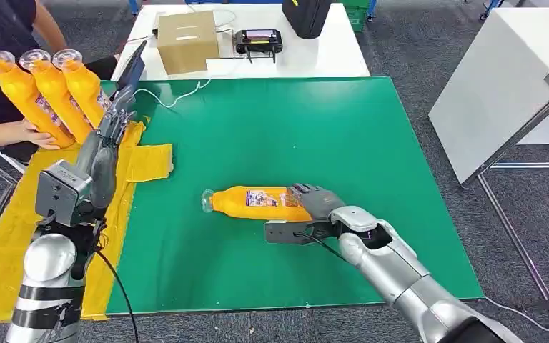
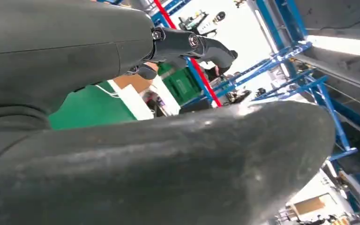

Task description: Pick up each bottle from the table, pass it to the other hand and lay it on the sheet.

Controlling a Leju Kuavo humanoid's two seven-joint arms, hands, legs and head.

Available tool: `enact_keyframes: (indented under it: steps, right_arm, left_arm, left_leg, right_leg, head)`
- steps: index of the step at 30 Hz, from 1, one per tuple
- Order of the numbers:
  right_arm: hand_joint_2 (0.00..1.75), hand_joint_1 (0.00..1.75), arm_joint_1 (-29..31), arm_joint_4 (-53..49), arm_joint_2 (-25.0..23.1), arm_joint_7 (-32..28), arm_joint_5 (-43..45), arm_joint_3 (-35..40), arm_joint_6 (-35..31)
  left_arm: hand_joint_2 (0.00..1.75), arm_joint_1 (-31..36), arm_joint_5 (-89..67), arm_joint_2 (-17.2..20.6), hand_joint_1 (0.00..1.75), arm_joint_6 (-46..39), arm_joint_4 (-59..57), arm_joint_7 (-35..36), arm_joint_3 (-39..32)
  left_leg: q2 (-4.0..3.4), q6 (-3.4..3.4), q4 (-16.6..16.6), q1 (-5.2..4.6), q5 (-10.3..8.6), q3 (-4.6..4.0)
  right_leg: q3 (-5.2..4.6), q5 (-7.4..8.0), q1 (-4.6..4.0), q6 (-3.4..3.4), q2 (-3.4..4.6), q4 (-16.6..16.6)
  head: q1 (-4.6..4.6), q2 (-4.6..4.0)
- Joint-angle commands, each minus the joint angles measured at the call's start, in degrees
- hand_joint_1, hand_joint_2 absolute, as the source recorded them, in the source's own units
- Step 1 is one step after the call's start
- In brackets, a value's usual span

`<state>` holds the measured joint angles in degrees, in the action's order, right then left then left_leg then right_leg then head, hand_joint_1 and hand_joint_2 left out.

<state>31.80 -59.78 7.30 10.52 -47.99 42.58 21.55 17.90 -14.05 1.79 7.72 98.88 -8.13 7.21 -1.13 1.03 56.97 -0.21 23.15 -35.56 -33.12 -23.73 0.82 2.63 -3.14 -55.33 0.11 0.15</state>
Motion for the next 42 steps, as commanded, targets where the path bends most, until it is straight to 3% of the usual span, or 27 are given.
enact_keyframes:
  steps: [1, 20, 21, 22, 42]
  right_arm:
    - [1.75, 1.75, -2.37, 12.65, -0.18, -1.41, -3.71, 6.90, -1.63]
    - [1.75, 1.75, -4.06, 9.95, -0.16, -0.54, -10.97, 10.68, 1.31]
    - [1.75, 1.19, -4.33, 8.85, 0.06, -0.19, -11.04, 10.80, 2.24]
    - [1.75, 0.00, -4.84, 8.31, 0.32, 0.68, -10.47, 10.01, 3.06]
    - [1.75, 0.00, -5.15, 8.14, 2.95, -0.83, -11.66, 12.29, 6.62]
  left_arm:
    - [0.00, 3.31, 0.82, 0.03, 0.00, -0.55, -4.99, 0.14, 3.00]
    - [0.00, 4.88, 2.24, -0.57, 0.00, -1.17, -5.67, -0.36, 4.00]
    - [0.00, 5.32, 2.36, -0.86, 0.00, -1.06, -5.07, 0.83, 4.13]
    - [0.00, 5.27, 2.41, -0.78, 0.00, -1.07, -5.40, 1.27, 4.26]
    - [0.00, 6.67, 3.65, -1.08, 0.00, -1.38, -8.86, -0.23, 5.58]
  left_leg:
    - [0.36, -0.11, -0.08, 0.18, 0.10, 0.48]
    - [0.05, -0.17, -0.13, 0.17, 0.11, 1.21]
    - [0.11, -0.23, -0.14, 0.20, 0.14, 1.19]
    - [-0.05, -0.20, -0.07, 0.16, 0.20, 1.16]
    - [0.00, -0.25, -0.16, 0.24, 0.20, 1.64]
  right_leg:
    - [0.62, -0.13, -0.11, -0.14, 0.05, 0.20]
    - [0.60, -0.10, -0.09, -0.19, 0.09, 0.24]
    - [0.57, -0.09, -0.11, -0.21, 0.09, 0.26]
    - [0.47, -0.12, -0.09, -0.17, 0.13, 0.19]
    - [0.92, -0.13, -0.10, -0.20, 0.26, 0.29]
  head:
    - [0.00, 0.00]
    - [0.00, 0.00]
    - [0.00, 0.00]
    - [-0.02, 0.00]
    - [-0.02, 0.00]
